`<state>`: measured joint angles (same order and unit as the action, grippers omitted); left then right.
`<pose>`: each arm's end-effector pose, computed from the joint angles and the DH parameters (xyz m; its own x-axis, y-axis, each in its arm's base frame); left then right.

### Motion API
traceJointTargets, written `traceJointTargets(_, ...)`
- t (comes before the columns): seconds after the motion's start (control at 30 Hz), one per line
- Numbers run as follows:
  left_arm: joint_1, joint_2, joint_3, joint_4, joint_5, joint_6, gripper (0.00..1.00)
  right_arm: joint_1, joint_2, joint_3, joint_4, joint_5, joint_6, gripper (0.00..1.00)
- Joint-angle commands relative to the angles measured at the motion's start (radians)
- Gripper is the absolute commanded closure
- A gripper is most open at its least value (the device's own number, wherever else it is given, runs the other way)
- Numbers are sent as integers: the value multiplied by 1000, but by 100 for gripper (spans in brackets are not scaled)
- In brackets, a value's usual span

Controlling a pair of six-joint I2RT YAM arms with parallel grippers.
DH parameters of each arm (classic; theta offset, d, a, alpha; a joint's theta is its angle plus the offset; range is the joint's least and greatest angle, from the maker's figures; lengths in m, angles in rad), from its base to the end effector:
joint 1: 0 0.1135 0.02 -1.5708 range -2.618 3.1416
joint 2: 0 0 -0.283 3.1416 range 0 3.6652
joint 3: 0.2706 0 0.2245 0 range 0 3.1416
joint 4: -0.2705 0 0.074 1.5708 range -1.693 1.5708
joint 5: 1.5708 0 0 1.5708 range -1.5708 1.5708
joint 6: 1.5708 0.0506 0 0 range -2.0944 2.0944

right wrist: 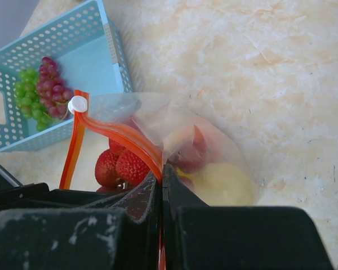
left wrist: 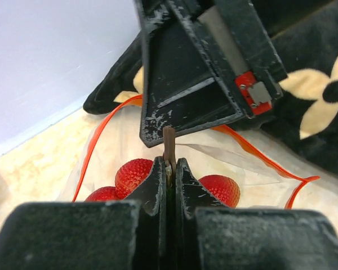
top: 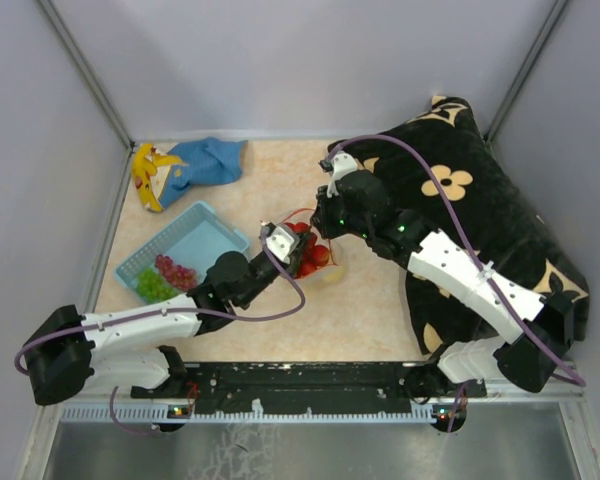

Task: Place the food in the zip-top bag and seal the zipper
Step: Place the fake fruit in the zipper food storage bag.

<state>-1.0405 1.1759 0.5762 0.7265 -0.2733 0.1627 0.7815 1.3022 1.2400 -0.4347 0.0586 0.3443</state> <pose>0.1359 -0.2047 0.3177 0.1758 0.0086 -0.9844 0.6757 0.7262 0.1270 0.1966 0.1909 0.3735 -0.5435 -0.0646 -0.8369 -0.5133 0.8145 0.2705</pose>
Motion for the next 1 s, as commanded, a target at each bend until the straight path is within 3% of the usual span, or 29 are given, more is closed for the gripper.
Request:
traceJointTargets(0.0,-7,-9,72,-122,82,152,98,0,-45,51,64,6,4,100)
traceJointTargets(0.27,-9,19,162,-338,85,352,96,0,-50,46,63,5,4,100)
traceJointTargets(0.5,-22,83,241,-535,145,477,86,-1,-48,51,70,5,1,100)
traceJointTargets(0.6,-26,121,253,-568,135,467,75,-1,-44,54,64,8,-2,100)
traceJointTargets(0.73,-30,109,279,-605,131,406,53,-1,-43,55,56,19,-8,100)
traceJointTargets(0.8,-30,53,281,-600,169,363,19,0,-42,55,55,27,-11,100)
traceJointTargets(0.83,-30,23,277,-594,189,335,11,0,-42,56,54,31,-13,100)
traceJointTargets(0.97,-31,-77,259,-563,198,205,9,-1,-38,62,56,39,-17,100)
